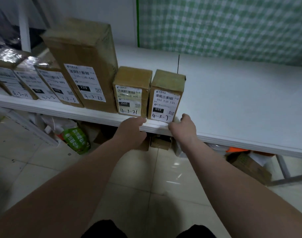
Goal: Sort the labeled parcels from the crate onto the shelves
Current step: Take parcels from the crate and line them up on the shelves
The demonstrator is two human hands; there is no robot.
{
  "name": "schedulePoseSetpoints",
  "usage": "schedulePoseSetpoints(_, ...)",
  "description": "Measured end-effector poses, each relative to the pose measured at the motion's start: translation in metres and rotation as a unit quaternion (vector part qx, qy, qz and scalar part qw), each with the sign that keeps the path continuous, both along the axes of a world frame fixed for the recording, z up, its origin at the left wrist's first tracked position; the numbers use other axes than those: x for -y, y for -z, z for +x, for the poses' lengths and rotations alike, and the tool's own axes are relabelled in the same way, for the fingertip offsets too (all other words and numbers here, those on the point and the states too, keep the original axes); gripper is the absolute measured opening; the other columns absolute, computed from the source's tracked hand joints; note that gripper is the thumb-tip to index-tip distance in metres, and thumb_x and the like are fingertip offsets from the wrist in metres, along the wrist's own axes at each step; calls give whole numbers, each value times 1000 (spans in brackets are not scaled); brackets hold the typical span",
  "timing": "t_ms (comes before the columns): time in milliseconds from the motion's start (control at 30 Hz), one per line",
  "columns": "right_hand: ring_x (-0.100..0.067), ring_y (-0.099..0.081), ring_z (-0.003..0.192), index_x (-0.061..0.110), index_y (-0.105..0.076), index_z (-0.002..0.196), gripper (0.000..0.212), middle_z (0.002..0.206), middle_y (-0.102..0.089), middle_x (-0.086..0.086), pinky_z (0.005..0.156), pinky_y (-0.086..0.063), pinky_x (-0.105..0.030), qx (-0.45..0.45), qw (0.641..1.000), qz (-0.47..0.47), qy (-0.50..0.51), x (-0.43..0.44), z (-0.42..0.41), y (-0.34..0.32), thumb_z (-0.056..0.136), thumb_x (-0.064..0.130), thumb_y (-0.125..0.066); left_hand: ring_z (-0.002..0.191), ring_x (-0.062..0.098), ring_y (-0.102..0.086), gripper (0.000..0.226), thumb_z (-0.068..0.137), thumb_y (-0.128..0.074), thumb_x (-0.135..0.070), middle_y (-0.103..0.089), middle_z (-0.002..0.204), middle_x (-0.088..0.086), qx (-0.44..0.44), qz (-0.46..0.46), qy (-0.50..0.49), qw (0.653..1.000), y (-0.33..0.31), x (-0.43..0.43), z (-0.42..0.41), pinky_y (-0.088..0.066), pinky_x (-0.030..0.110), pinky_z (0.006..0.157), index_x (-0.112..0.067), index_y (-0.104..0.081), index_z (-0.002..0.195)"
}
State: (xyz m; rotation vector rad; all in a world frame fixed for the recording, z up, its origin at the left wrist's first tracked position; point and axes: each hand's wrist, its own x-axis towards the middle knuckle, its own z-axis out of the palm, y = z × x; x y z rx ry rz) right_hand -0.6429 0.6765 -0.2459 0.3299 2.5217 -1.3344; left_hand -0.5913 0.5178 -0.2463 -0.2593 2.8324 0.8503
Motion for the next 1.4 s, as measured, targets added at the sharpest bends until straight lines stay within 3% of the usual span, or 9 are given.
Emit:
schedulePoseSetpoints(100,-31,-56,109,3,-51,131,43,126,-57,-13,86,-51,-36,137,976,-143,86,-1,11,-38,88,7,-54,106,13,-51,37,90,-55,-17,-57,109,-5,4,83,-74,994,-50,1,13,-39,25,90,-19,-59,126)
schedulePoseSetpoints(200,-25,-59,81,3,-59,114,24,98,-60,-11,61,-55,-29,247,921,-270,132,1,24,-77,93,7,-50,98,16,-56,31,90,-56,-18,-62,108,0,18,142,-125,982,-93,6,30,-45,26,81,-21,-62,120)
schedulePoseSetpoints(300,-21,-57,67,6,-57,101,11,77,-62,-8,60,-49,-29,271,902,-311,125,6,44,-115,96,10,-49,90,13,-60,29,91,-58,-17,-64,106,4,17,208,-195,958,-134,13,52,-47,20,68,-21,-62,119)
schedulePoseSetpoints(433,-18,-57,64,9,-59,95,8,77,-64,-7,58,-51,-28,284,885,-346,126,16,77,-164,97,12,-51,75,6,-60,19,91,-58,-14,-64,95,0,32,293,-293,910,-187,18,97,-48,17,58,-21,-63,108)
schedulePoseSetpoints(733,-14,-50,53,10,-62,90,11,71,-63,-6,52,-49,-24,325,875,-355,56,46,161,-251,96,9,-52,75,14,-62,11,90,-60,-16,-67,90,2,8,346,-427,836,-262,35,225,-51,25,66,-21,-66,99)
schedulePoseSetpoints(933,-14,-43,49,7,-60,88,11,67,-58,-7,49,-42,-23,333,871,-361,21,77,224,-281,95,5,-52,74,15,-64,9,88,-63,-18,-69,85,0,-24,364,-461,809,-279,51,304,-53,30,69,-25,-67,91)
schedulePoseSetpoints(1267,-13,-40,55,11,-55,79,18,70,-56,-3,55,-41,-22,352,876,-322,-63,188,367,-294,97,10,-51,73,18,-61,9,91,-60,-15,-67,90,7,-42,378,-504,775,-286,137,467,-49,30,66,-22,-64,94)
schedulePoseSetpoints(1400,-12,-38,53,12,-55,78,19,67,-56,-2,44,-41,-17,379,868,-301,-112,261,453,-282,96,9,-50,71,16,-62,11,91,-59,-13,-69,89,7,-47,363,-556,746,-284,196,562,-53,25,62,-20,-65,98)
